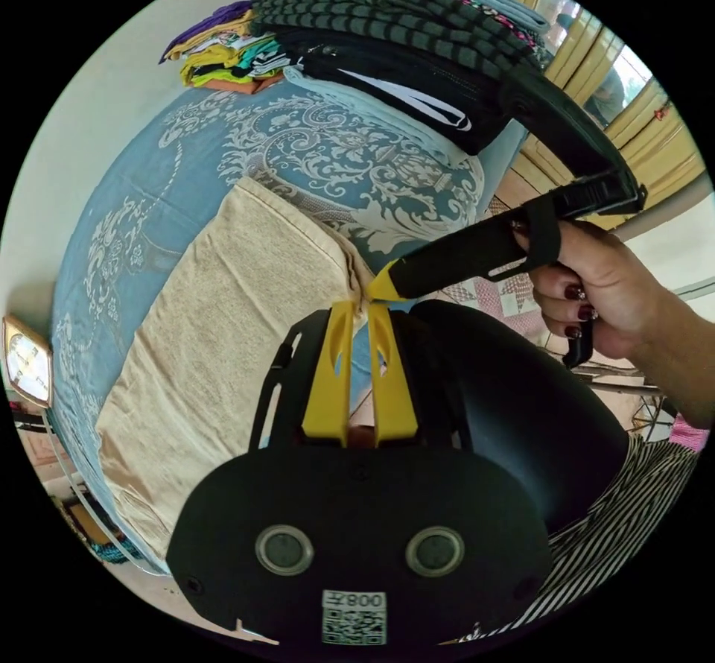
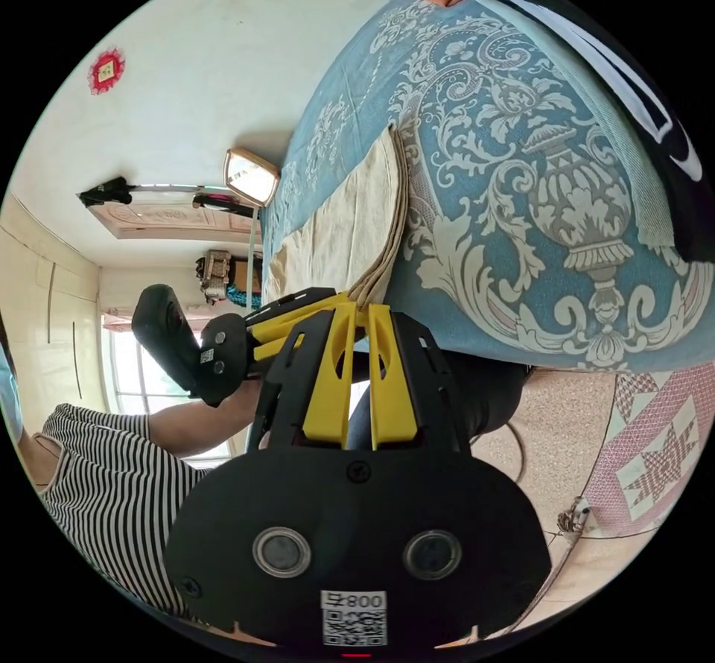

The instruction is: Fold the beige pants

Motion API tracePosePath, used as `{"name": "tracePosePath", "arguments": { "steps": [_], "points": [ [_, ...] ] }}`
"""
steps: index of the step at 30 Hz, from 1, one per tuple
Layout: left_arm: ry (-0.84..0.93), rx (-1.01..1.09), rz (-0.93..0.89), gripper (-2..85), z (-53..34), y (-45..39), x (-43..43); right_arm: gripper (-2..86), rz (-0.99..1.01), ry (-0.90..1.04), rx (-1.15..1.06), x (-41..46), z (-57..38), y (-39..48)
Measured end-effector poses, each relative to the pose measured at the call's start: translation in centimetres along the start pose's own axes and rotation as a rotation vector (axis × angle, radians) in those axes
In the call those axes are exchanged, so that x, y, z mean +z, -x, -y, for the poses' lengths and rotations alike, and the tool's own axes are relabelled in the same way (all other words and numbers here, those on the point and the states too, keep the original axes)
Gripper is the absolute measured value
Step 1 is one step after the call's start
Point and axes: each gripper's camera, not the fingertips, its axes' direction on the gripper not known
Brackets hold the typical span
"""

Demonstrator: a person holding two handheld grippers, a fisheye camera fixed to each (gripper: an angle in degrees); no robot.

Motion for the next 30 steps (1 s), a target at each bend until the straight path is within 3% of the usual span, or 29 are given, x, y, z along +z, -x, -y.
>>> {"name": "tracePosePath", "arguments": {
  "steps": [5, 13, 23, 30],
  "points": [
    [-0.089, -0.142, -0.130, 2.3, -2.4, 2.4, -0.2, 4.0, -0.022, -0.011, -0.065, -0.9, 1.1, 2.2],
    [-0.181, -0.233, -0.205, 1.9, -7.0, 5.3, 1.2, 8.2, -0.257, -0.079, -0.102, 0.2, 10.2, 6.0],
    [-0.219, -0.210, -0.233, 1.8, -12.1, 8.6, 4.9, 4.1, -0.246, 0.003, 0.036, 6.2, 19.1, 5.4],
    [-0.342, -0.250, -0.316, 1.8, -18.6, 13.1, 6.0, 2.6, -0.078, -0.111, -0.002, 5.5, 19.1, 11.9]
  ]
}}
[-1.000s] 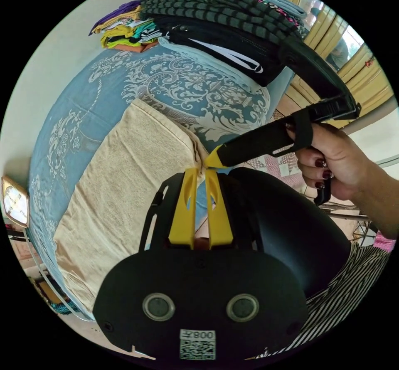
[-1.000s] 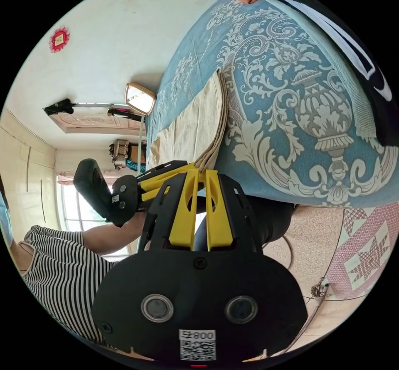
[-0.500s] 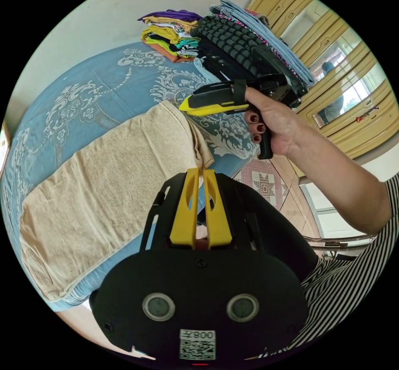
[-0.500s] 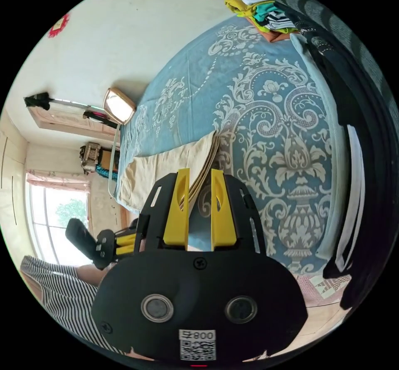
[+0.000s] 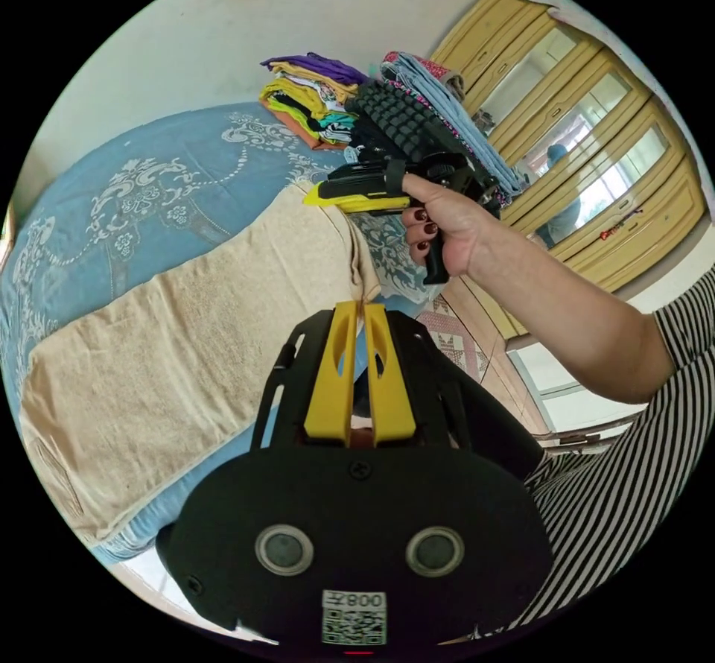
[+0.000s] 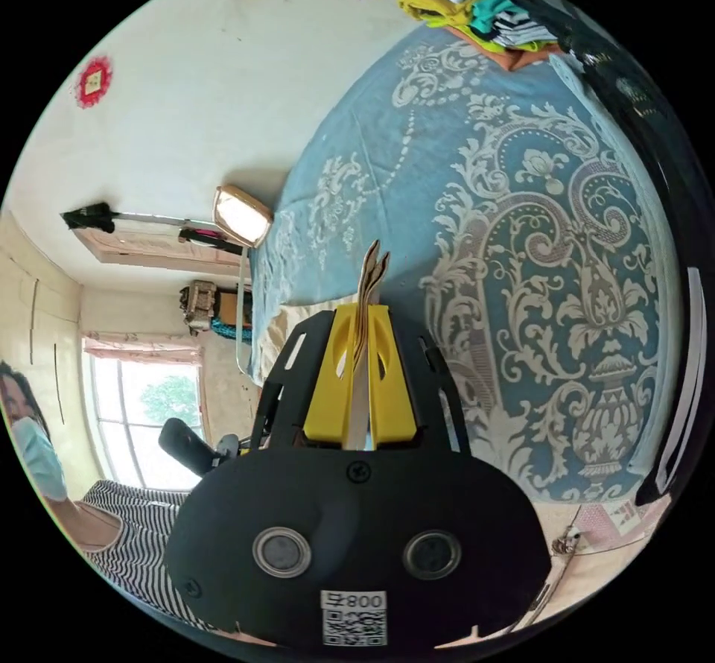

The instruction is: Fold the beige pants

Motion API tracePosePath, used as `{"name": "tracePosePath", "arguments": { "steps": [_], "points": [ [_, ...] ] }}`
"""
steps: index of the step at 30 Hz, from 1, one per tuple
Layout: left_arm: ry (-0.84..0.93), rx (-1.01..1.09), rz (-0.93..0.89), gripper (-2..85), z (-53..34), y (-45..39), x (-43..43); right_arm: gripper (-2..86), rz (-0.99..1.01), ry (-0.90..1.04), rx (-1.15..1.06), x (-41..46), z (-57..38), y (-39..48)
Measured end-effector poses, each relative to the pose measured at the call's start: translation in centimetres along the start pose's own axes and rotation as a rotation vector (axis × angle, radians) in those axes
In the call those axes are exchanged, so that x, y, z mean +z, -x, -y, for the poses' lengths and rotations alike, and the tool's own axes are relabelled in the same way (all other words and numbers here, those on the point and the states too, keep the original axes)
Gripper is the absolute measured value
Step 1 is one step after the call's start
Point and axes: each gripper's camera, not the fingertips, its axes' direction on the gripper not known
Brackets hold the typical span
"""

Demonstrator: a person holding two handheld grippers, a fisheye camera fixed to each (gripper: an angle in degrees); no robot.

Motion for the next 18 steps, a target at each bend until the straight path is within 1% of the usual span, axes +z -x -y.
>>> {"name": "tracePosePath", "arguments": {
  "steps": [4, 7, 9, 10, 12, 18],
  "points": [
    [-0.127, -0.100, -0.039, 1.8, -4.5, 4.8, -3.5, 2.4, 0.070, -0.009, -0.094, 2.0, 0.5, 6.9],
    [-0.222, -0.215, -0.050, 1.9, -8.6, 9.2, -6.1, 2.3, 0.103, 0.025, -0.186, 6.0, 1.5, 13.4],
    [-0.269, -0.291, -0.038, 1.9, -11.2, 12.0, -7.4, 2.3, 0.110, 0.066, -0.252, 10.7, 2.3, 18.6],
    [-0.294, -0.341, -0.031, 1.9, -13.0, 13.9, -8.1, 2.3, 0.112, 0.082, -0.267, 12.0, 2.5, 19.9],
    [-0.323, -0.411, -0.012, 1.9, -15.6, 16.5, -8.8, 2.3, 0.106, 0.141, -0.309, 17.6, 3.3, 24.3],
    [-0.363, -0.604, 0.020, 1.9, -23.2, 24.1, -8.9, 2.4, 0.002, 0.296, -0.372, 31.1, 4.7, 31.8]
  ]
}}
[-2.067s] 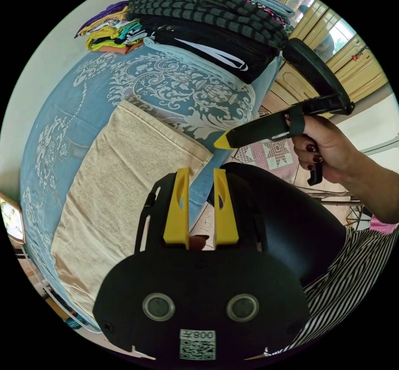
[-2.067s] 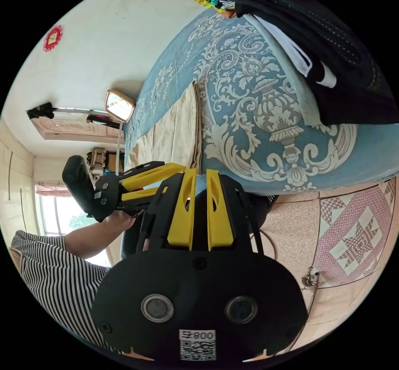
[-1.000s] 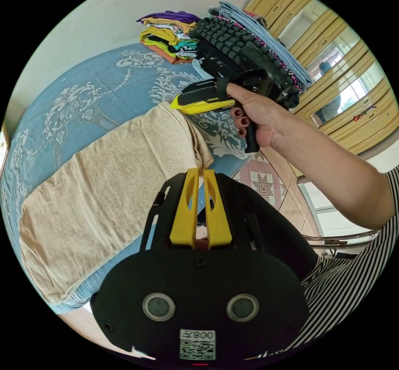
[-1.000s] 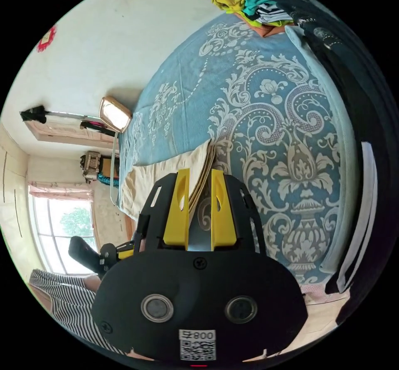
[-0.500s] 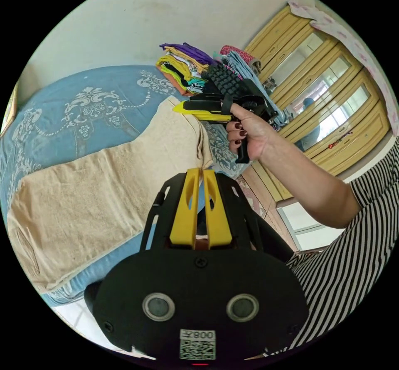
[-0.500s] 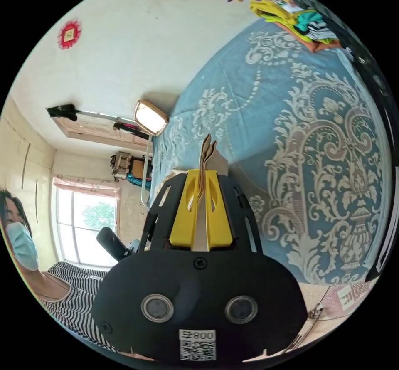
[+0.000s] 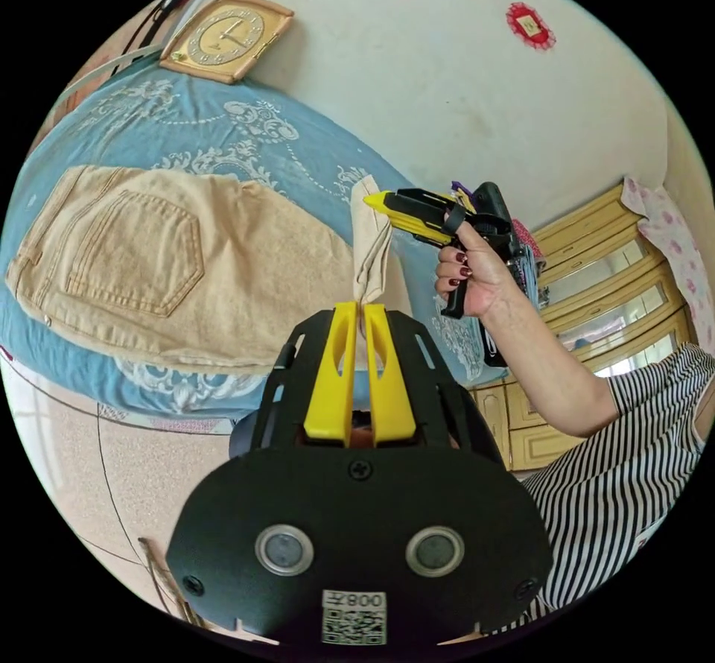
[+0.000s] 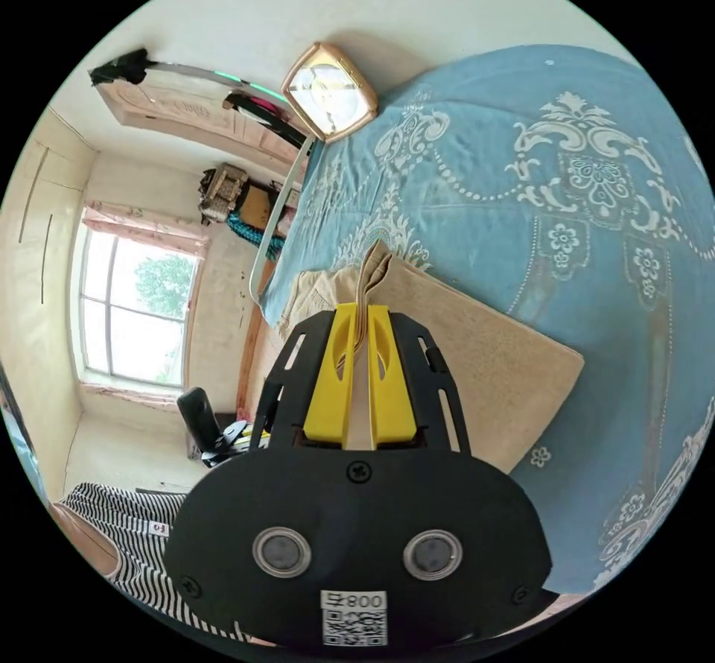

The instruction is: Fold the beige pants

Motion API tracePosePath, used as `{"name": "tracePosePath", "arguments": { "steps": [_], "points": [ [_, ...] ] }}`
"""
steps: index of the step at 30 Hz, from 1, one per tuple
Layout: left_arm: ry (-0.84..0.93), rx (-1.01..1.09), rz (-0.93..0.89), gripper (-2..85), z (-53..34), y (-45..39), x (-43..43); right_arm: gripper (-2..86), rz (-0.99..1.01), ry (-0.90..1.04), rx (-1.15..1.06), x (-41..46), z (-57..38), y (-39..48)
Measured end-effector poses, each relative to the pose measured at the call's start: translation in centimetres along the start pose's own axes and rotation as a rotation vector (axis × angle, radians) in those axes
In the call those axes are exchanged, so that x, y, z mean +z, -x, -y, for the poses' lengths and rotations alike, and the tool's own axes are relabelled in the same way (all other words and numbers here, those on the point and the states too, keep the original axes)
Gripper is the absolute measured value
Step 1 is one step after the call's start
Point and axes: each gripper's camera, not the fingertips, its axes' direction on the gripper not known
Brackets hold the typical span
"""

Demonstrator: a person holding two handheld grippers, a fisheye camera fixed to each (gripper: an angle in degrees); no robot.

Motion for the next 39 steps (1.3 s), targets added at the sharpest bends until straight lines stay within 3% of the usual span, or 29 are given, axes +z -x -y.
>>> {"name": "tracePosePath", "arguments": {
  "steps": [9, 19, 23, 27, 33, 39],
  "points": [
    [0.084, -0.227, -0.014, 2.1, -1.4, 11.1, 2.1, 3.3, -0.076, 0.205, 0.002, 11.4, 5.8, 2.0],
    [0.096, -0.278, -0.054, 1.6, -1.6, 16.1, 2.6, 2.6, -0.008, 0.136, -0.087, 8.3, 6.8, 7.2],
    [0.082, -0.267, -0.012, 0.7, -1.9, 16.2, 1.7, 1.3, -0.073, 0.197, -0.159, 7.7, 3.9, 9.7],
    [0.032, -0.187, 0.053, 0.3, -1.6, 15.3, 0.7, 0.4, -0.310, 0.295, -0.197, 8.9, -1.6, 10.2],
    [0.152, -0.119, 0.159, 0.2, 0.4, 15.8, 3.9, 0.2, -0.366, 0.334, -0.199, 11.2, -3.8, 10.2],
    [0.188, -0.070, 0.235, 0.1, 1.0, 14.1, 3.6, 0.1, -0.402, 0.294, -0.256, 7.7, -6.9, 12.8]
  ]
}}
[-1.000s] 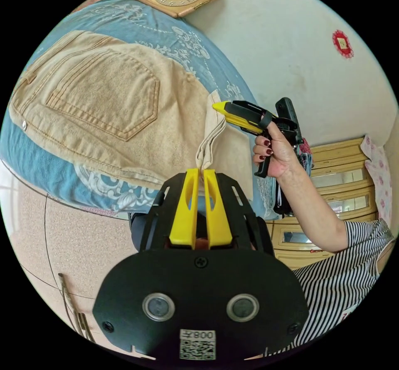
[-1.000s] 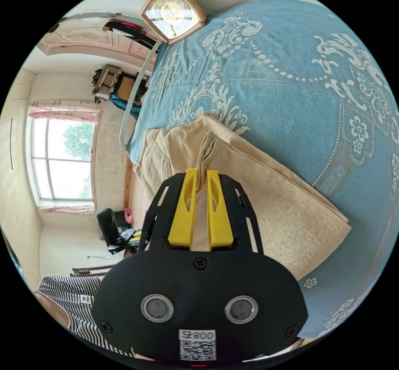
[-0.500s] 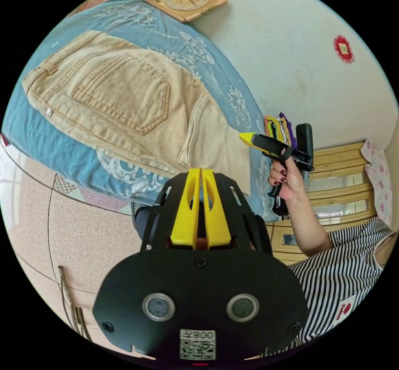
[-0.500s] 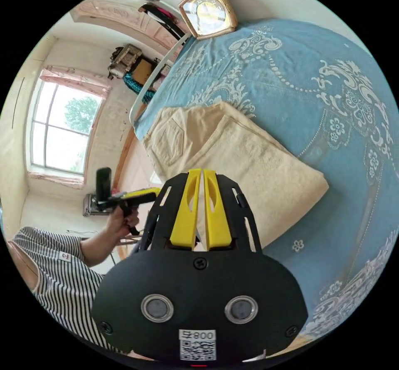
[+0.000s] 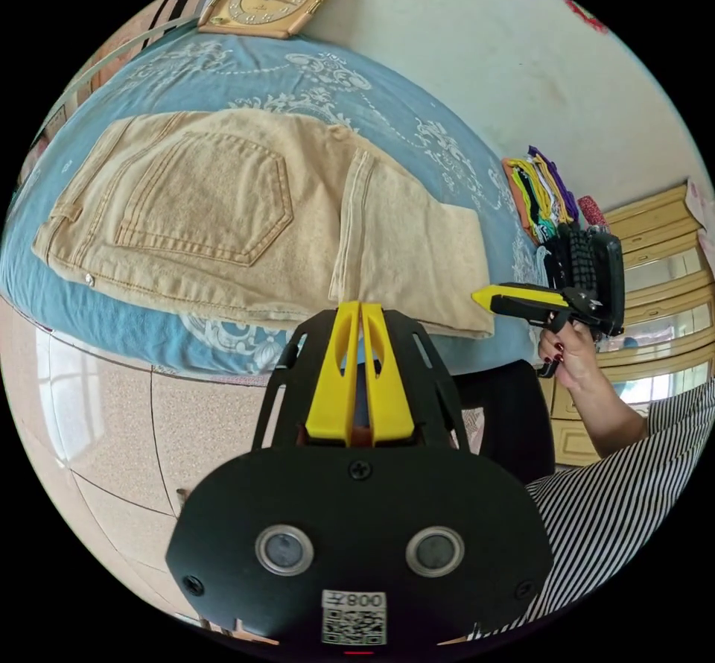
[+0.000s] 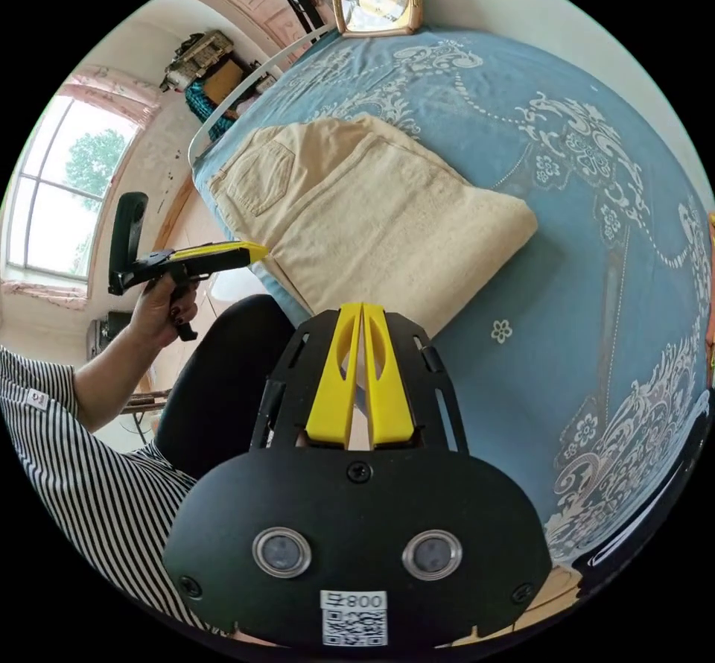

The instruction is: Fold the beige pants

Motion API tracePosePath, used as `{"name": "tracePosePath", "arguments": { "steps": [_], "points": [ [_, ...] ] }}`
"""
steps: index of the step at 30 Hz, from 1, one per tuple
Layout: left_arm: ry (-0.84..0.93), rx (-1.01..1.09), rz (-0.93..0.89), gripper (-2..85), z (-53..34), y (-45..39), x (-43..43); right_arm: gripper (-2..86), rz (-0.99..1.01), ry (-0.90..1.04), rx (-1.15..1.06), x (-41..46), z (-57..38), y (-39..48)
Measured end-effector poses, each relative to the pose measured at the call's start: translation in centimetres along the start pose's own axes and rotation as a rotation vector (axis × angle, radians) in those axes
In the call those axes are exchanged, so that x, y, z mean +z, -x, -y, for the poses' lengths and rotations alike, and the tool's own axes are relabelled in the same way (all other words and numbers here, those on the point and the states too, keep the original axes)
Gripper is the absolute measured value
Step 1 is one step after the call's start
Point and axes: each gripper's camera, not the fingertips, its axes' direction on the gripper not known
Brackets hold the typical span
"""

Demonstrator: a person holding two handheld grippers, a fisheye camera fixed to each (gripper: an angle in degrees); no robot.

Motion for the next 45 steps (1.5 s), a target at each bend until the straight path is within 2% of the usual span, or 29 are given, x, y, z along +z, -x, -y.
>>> {"name": "tracePosePath", "arguments": {
  "steps": [5, 8, 13, 15, 17, 20, 23, 27, 30, 33, 35, 41, 45],
  "points": [
    [0.013, 0.001, -0.009, 0.1, 0.5, -0.7, -0.4, 0.1, 0.080, 0.008, 0.103, 1.0, -1.8, -2.1],
    [-0.010, 0.077, 0.010, 0.1, 0.8, -2.9, -1.3, 0.1, 0.025, -0.065, 0.075, -1.3, -1.2, -1.9],
    [0.082, 0.186, 0.073, 0.1, 2.2, -6.5, 0.0, 0.1, 0.011, -0.184, 0.211, -2.9, 1.3, -7.9],
    [0.104, 0.189, 0.088, 0.1, 2.4, -7.2, 0.4, 0.1, 0.034, -0.087, 0.276, 0.0, 2.4, -11.3],
    [0.102, 0.189, 0.082, 0.1, 2.5, -7.8, -0.1, 0.1, 0.110, -0.115, 0.299, 0.0, 1.6, -12.6],
    [0.101, 0.198, 0.020, 0.1, 2.4, -8.9, -1.1, 0.1, 0.101, -0.144, 0.273, -1.3, -0.8, -11.6],
    [0.106, 0.238, 0.009, 0.2, 2.2, -10.8, -1.8, 0.1, 0.177, -0.147, 0.183, -2.1, -4.2, -8.5],
    [0.138, 0.294, 0.013, 0.4, 2.2, -13.8, -2.2, 0.1, 0.116, 0.040, 0.105, 3.1, -8.5, -5.2],
    [0.126, 0.340, -0.011, 0.9, 2.1, -16.2, -3.2, 0.1, 0.150, 0.014, 0.141, 2.7, -9.7, -6.1],
    [0.123, 0.384, -0.024, 2.0, 1.7, -18.8, -3.7, 0.2, 0.113, -0.007, 0.088, 1.8, -10.7, -5.3],
    [0.125, 0.409, -0.006, 3.6, 1.4, -20.3, -3.7, 0.2, 0.090, 0.057, 0.069, 3.6, -11.7, -5.4],
    [0.109, 0.553, 0.044, 10.0, 0.5, -26.4, -3.9, 0.6, 0.219, 0.018, 0.158, 4.5, -14.9, -9.5],
    [0.198, 0.688, 0.214, 9.2, -0.9, -30.5, -2.0, 2.4, 0.255, -0.092, 0.267, 2.7, -17.4, -14.3]
  ]
}}
